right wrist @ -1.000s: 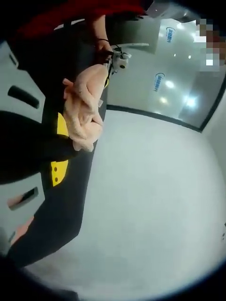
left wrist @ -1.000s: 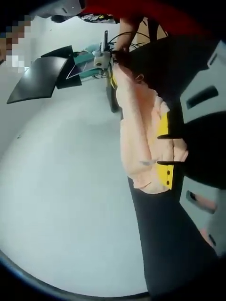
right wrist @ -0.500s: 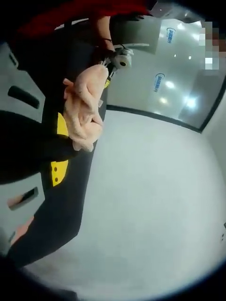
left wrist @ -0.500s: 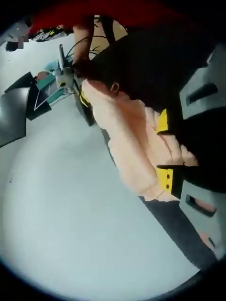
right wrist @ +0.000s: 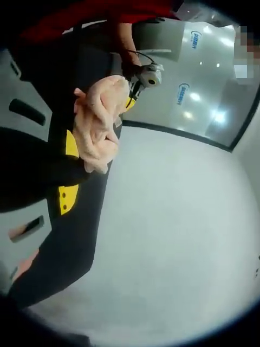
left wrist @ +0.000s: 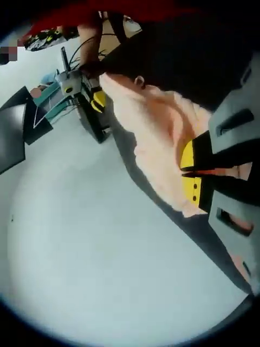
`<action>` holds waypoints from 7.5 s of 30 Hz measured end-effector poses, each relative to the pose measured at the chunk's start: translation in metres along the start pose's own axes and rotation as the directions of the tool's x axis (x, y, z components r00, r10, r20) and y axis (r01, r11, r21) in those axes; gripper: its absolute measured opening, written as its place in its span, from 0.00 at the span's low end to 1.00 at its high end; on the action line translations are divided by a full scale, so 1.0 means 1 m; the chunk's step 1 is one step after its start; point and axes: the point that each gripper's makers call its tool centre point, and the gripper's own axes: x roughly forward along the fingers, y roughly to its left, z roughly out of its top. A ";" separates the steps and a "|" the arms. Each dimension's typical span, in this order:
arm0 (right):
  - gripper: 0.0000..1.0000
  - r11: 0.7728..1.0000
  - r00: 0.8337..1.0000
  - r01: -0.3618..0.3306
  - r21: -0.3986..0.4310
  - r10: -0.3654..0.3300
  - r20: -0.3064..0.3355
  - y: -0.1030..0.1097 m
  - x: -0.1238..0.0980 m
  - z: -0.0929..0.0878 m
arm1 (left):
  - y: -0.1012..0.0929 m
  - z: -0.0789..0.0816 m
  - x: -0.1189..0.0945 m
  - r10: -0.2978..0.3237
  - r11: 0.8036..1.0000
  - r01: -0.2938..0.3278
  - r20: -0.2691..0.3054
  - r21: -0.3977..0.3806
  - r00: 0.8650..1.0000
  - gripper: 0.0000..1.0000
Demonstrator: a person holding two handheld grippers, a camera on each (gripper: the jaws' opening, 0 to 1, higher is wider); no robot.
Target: Fold the towel on the table until its edges align and the towel forms a compact rectangular stack.
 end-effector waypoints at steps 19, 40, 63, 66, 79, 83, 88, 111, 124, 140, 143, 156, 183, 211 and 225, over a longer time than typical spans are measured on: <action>0.14 1.000 0.997 0.012 -0.008 -0.012 -0.071 -0.004 0.001 -0.012 | 0.113 0.079 -0.073 0.458 0.878 -0.465 0.084 0.113 0.885 0.00; 0.15 1.000 0.994 0.004 -0.019 -0.006 -0.107 0.003 0.002 -0.014 | 0.247 0.167 -0.201 0.809 0.442 -0.677 0.063 0.589 0.584 0.00; 0.21 0.979 0.944 -0.176 -0.101 0.139 -0.300 0.155 0.102 -0.022 | 0.279 0.032 -0.284 0.890 0.448 -0.715 -0.190 0.537 0.415 0.00; 0.27 0.980 0.938 -0.166 -0.114 0.122 -0.325 0.158 0.120 -0.030 | 0.280 0.029 -0.286 0.889 0.451 -0.716 -0.195 0.533 0.414 0.00; 0.00 0.995 0.971 -0.035 -0.091 0.012 -0.240 0.100 0.118 0.021 | 0.284 0.010 -0.293 0.878 0.478 -0.745 -0.217 0.465 0.428 0.00; 0.00 0.990 0.977 -0.002 -0.138 -0.027 -0.214 0.083 0.101 0.053 | 0.283 0.006 -0.288 0.870 0.491 -0.745 -0.220 0.451 0.441 0.00; 0.00 0.965 0.983 0.014 -0.263 -0.062 -0.175 0.066 0.077 0.092 | 0.279 0.009 -0.285 0.868 0.495 -0.747 -0.206 0.444 0.453 0.00; 0.00 0.846 0.940 0.179 -0.503 -0.299 -0.167 -0.006 -0.008 0.181 | 0.233 0.046 -0.229 0.756 0.643 -0.667 -0.178 0.376 0.629 0.00; 0.24 0.962 0.803 0.001 -0.274 -0.164 -0.573 -0.016 0.052 -0.038 | 0.176 -0.118 -0.147 0.575 0.818 -0.479 -0.429 0.318 0.697 0.00; 0.16 0.897 0.877 0.431 0.098 -0.390 -0.281 0.032 0.009 0.013 | 0.176 -0.117 -0.172 0.599 0.800 -0.520 -0.431 0.299 0.675 0.00; 0.21 0.905 0.872 0.415 0.094 -0.366 -0.325 0.046 0.016 -0.012 | 0.175 -0.114 -0.173 0.600 0.800 -0.522 -0.425 0.296 0.678 0.00; 0.24 0.915 0.881 0.393 0.089 -0.348 -0.319 0.059 0.043 -0.026 | 0.166 -0.116 -0.171 0.585 0.811 -0.500 -0.428 0.304 0.689 0.00; 0.00 0.967 0.929 0.221 0.126 -0.169 -0.329 0.021 0.018 0.011 | 0.179 -0.120 -0.174 0.556 0.825 -0.535 -0.422 0.181 0.716 0.00; 0.00 0.882 0.791 0.370 -0.292 -0.464 -0.399 -0.167 0.125 0.032 | 0.282 -0.163 -0.105 0.519 0.844 -0.514 -0.479 0.155 0.708 0.00; 0.00 0.887 0.765 0.329 -0.324 -0.451 -0.460 -0.201 0.197 -0.020 | 0.298 -0.219 -0.031 0.435 0.884 -0.455 -0.536 0.103 0.724 0.00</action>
